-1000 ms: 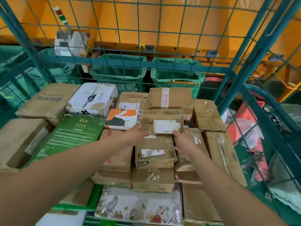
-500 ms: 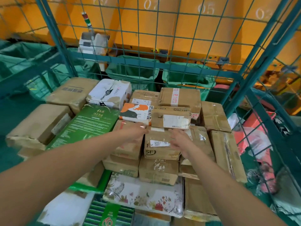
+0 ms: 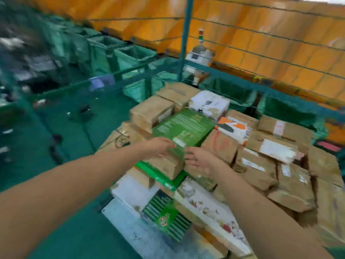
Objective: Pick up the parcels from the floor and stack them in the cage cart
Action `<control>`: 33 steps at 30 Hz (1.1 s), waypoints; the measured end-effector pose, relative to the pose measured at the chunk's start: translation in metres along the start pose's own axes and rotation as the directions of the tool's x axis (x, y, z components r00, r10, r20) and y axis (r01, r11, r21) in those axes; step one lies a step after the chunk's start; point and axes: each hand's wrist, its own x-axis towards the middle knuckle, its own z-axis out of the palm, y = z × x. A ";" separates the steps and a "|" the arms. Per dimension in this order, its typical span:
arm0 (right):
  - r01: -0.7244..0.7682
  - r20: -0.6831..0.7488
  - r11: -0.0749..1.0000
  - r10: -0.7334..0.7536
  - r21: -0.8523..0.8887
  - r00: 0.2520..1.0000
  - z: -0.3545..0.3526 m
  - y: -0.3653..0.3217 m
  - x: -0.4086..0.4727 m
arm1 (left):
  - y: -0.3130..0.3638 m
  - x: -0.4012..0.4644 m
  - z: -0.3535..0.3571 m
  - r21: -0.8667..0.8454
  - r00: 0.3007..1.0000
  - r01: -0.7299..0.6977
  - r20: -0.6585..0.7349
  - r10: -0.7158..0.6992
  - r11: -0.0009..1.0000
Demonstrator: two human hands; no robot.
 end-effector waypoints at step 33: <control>0.459 0.716 0.569 0.395 -0.683 0.576 0.796 0.190 -0.205 | -0.593 -0.627 -0.241 -0.840 0.402 0.096 -0.458 -0.793 0.534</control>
